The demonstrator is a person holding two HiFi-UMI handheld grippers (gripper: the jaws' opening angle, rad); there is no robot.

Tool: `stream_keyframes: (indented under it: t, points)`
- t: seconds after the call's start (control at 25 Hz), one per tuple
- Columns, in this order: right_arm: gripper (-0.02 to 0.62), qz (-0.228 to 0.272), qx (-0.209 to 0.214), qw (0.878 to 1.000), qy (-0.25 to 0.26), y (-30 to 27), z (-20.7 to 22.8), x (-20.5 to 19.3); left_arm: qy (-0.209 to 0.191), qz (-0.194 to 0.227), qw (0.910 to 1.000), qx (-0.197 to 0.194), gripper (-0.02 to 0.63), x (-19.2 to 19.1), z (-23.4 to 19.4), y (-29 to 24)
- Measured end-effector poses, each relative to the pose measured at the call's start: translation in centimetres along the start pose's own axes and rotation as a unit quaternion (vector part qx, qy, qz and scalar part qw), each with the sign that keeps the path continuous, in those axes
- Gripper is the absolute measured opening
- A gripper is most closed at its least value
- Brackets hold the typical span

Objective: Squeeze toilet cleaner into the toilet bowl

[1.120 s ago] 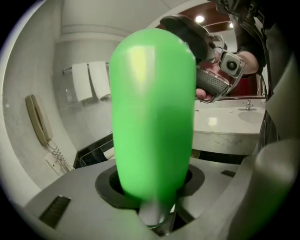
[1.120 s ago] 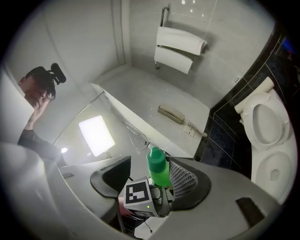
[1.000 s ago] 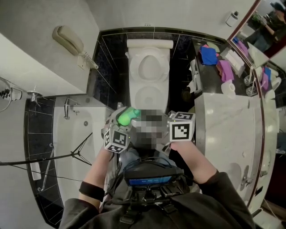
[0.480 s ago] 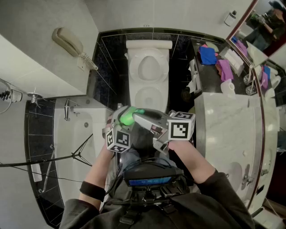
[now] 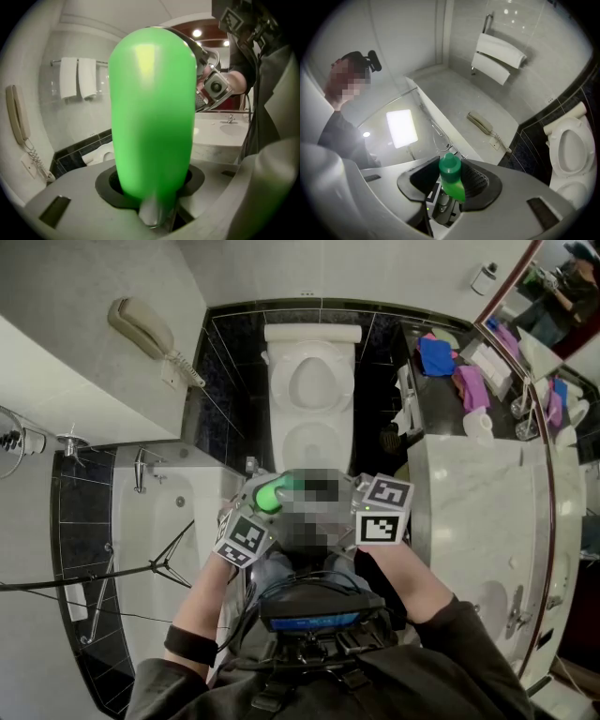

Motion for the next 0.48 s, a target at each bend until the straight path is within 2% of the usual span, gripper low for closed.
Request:
stream_keyframes:
  t: [0.2,0.36,0.48]
  points:
    - [0.158,-0.027,0.071,0.992,0.100,-0.5,-1.2,1.0,0.027,0.033,0.9934,-0.107,0.192,1.2,0.7,1.1]
    - [0.159,-0.044,0.147,0.973,0.172,-0.7,-2.1,1.5,0.032,0.044,0.9828,-0.177,0.192,1.7,1.3,1.8]
    - [0.158,-0.054,0.193,0.959,0.201,-0.6,-2.6,1.6,0.026,0.047,0.9776,-0.203,0.192,1.9,1.7,2.1]
Point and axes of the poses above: the fingertips, and each gripper's own axes: y backward along the fingers, z to its right, x out of its top, the point moved 9 cm from there along y, backward along the fingers, and after that the axes turned 7 degrees about x, right-handed, at the moved point
